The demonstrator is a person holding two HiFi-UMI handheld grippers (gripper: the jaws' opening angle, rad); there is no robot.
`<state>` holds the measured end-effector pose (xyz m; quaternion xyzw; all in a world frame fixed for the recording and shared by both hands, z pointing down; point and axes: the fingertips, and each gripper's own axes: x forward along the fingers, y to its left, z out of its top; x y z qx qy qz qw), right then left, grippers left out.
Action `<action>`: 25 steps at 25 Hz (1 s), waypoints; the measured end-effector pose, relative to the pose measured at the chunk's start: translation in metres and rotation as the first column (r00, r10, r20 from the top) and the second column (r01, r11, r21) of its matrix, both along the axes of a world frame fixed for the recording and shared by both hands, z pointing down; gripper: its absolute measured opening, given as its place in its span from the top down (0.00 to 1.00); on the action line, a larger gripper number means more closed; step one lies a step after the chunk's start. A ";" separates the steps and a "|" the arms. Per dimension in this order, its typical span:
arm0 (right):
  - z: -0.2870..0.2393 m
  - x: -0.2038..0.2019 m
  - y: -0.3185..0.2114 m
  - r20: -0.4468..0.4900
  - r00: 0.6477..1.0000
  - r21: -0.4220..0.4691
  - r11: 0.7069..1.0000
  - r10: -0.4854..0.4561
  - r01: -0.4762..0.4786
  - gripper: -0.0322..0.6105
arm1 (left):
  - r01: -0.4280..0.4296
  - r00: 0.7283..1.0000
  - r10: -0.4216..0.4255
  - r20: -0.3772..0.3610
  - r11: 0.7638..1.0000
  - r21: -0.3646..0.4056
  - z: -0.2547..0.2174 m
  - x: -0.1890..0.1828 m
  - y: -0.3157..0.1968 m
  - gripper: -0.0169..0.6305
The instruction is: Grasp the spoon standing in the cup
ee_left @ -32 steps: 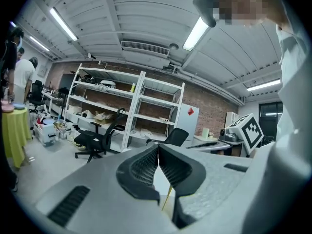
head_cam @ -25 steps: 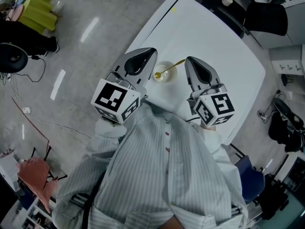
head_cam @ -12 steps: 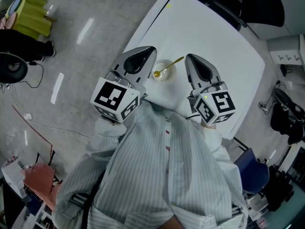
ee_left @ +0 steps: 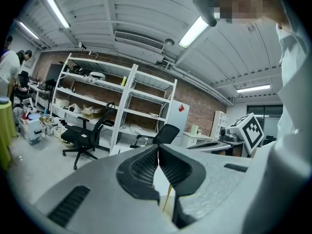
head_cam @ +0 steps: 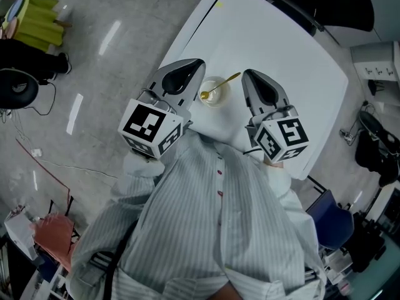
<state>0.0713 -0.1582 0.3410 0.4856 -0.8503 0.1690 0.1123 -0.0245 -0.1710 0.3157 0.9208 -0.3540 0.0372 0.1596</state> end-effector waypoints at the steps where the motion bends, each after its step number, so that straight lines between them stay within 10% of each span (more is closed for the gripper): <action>1: 0.001 0.000 0.000 0.003 1.000 -0.003 1.000 -0.003 0.003 0.93 | -0.003 1.000 0.003 0.002 1.000 -0.002 0.001 0.001 0.000 0.96; 25: 0.051 0.010 -0.011 0.041 0.998 -0.129 0.991 0.039 -0.034 0.72 | -0.030 0.999 0.034 0.030 0.994 -0.103 0.049 0.011 -0.008 0.96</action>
